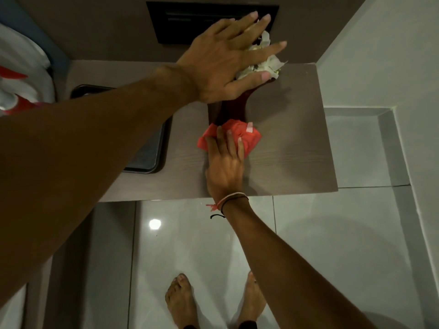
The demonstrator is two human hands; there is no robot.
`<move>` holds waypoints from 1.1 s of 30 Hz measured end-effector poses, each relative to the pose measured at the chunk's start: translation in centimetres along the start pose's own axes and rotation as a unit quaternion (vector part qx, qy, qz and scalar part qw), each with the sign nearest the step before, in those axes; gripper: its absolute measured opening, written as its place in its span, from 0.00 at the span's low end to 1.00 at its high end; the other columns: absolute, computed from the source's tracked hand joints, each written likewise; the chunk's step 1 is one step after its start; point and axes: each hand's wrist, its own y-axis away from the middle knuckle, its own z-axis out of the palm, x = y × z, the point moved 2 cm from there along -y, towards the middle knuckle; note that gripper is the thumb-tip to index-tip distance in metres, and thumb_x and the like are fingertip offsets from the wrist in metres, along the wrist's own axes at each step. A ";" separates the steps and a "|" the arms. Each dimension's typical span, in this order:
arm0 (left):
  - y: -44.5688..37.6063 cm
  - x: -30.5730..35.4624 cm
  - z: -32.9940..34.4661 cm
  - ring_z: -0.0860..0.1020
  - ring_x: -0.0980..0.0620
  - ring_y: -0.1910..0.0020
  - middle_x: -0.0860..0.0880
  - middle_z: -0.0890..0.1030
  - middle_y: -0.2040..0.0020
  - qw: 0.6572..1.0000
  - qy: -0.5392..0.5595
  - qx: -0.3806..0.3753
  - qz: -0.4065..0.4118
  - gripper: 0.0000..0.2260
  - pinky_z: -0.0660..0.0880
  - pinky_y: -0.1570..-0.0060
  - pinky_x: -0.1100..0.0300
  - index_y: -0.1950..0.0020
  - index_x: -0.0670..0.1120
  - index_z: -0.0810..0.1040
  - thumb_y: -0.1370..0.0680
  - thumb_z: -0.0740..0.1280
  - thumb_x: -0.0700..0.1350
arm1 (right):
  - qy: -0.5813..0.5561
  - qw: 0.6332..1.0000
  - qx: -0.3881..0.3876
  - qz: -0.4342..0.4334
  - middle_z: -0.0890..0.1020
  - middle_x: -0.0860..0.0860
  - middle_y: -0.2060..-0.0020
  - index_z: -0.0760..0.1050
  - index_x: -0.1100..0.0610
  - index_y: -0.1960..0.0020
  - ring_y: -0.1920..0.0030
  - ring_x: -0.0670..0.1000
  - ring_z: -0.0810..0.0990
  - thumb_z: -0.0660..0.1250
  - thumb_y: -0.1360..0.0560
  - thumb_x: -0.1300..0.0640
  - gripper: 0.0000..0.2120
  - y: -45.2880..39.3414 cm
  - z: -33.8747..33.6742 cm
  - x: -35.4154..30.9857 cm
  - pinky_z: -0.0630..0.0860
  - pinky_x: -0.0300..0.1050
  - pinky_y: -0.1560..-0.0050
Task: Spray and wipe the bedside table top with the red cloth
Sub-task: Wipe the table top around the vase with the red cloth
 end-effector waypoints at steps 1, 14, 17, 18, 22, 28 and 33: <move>0.0 0.0 0.1 0.52 0.41 0.14 0.41 0.53 0.14 1.000 0.000 0.000 -0.001 0.34 0.55 0.16 0.43 0.15 0.55 0.53 0.19 0.38 0.66 | -0.026 1.000 -0.005 -0.005 0.68 0.57 0.22 0.67 0.56 0.23 0.19 0.60 0.61 0.62 0.23 0.63 0.28 0.2 -0.5 0.0 0.54 0.63 0.18; -0.3 -0.4 0.1 0.57 0.43 0.15 0.45 0.56 0.14 1.000 -0.003 0.009 -0.007 0.32 0.61 0.22 0.43 0.17 0.58 0.60 0.18 0.46 0.69 | -0.077 0.945 0.213 0.237 0.69 0.59 0.23 0.69 0.55 0.28 0.19 0.60 0.60 0.65 0.26 0.70 0.28 -2.0 -5.7 5.3 0.57 0.64 0.19; -0.7 -1.3 0.1 0.58 0.42 0.15 0.45 0.56 0.14 1.000 -0.006 0.005 -0.003 0.32 0.61 0.22 0.41 0.17 0.58 0.61 0.19 0.46 0.68 | 0.021 0.979 0.079 0.184 0.64 0.60 0.21 0.65 0.53 0.24 0.18 0.60 0.55 0.69 0.27 0.65 0.33 -1.7 -3.1 4.9 0.52 0.61 0.17; -0.9 -1.6 0.1 0.59 0.42 0.16 0.45 0.56 0.14 1.000 -0.007 0.004 0.002 0.32 0.61 0.22 0.41 0.17 0.57 0.62 0.18 0.46 0.68 | 0.045 0.982 0.055 0.177 0.61 0.61 0.20 0.63 0.52 0.24 0.17 0.60 0.53 0.69 0.26 0.63 0.33 -1.7 -2.3 4.7 0.49 0.60 0.17; -1.2 -2.3 0.2 0.60 0.42 0.16 0.45 0.57 0.14 1.000 -0.014 0.010 0.012 0.32 0.62 0.24 0.43 0.17 0.55 0.63 0.18 0.47 0.67 | 0.072 0.979 0.052 0.181 0.60 0.61 0.19 0.63 0.52 0.23 0.17 0.61 0.53 0.61 0.21 0.63 0.27 -2.3 -1.3 3.6 0.47 0.60 0.17; -1.4 -2.7 0.2 0.64 0.41 0.19 0.43 0.64 0.18 0.999 -0.024 0.021 0.020 0.33 0.63 0.24 0.45 0.18 0.51 0.64 0.17 0.44 0.67 | 0.047 0.992 0.050 0.108 0.63 0.62 0.20 0.67 0.53 0.24 0.18 0.61 0.57 0.64 0.22 0.60 0.26 -2.0 0.2 1.2 0.51 0.61 0.17; -1.3 -2.6 0.1 0.64 0.41 0.19 0.44 0.65 0.19 0.999 -0.015 0.030 0.016 0.32 0.63 0.24 0.44 0.18 0.54 0.64 0.17 0.45 0.67 | -0.051 0.995 0.074 -0.044 0.74 0.63 0.27 0.78 0.59 0.33 0.23 0.63 0.68 0.62 0.21 0.67 0.18 0.5 2.3 -4.0 0.62 0.63 0.21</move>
